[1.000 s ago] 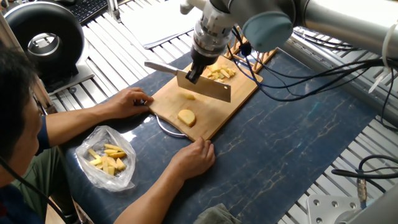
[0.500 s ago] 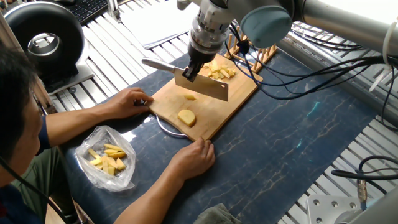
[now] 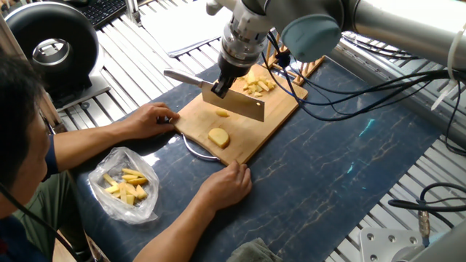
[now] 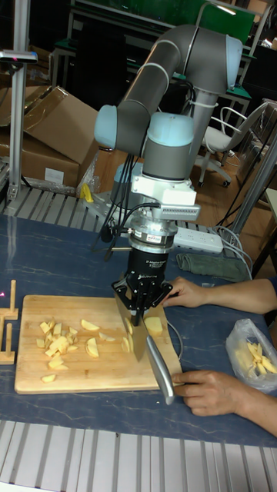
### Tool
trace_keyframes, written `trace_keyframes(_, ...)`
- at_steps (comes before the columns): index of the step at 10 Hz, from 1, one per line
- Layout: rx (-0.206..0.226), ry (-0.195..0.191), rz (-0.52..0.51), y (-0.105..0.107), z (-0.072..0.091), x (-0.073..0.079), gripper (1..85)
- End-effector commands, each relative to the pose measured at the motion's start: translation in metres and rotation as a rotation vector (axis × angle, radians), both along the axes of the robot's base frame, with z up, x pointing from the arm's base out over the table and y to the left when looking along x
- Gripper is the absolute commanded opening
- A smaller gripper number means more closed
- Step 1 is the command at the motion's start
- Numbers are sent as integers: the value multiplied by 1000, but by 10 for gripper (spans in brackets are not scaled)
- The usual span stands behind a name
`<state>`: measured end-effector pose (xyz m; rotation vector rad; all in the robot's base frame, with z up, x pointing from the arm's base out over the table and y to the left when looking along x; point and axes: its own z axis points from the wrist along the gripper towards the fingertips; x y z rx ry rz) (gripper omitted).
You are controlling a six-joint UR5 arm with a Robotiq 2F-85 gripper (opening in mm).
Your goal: Chop the potatoes
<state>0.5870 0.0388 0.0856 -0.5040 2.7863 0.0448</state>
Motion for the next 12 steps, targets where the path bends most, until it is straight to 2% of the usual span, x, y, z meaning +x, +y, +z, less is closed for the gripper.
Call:
trace_keyframes(1, 10, -11, -10, 1, -3, 2, 10)
trace_keyframes(12, 10, -19, -12, 0, -8, 0, 10)
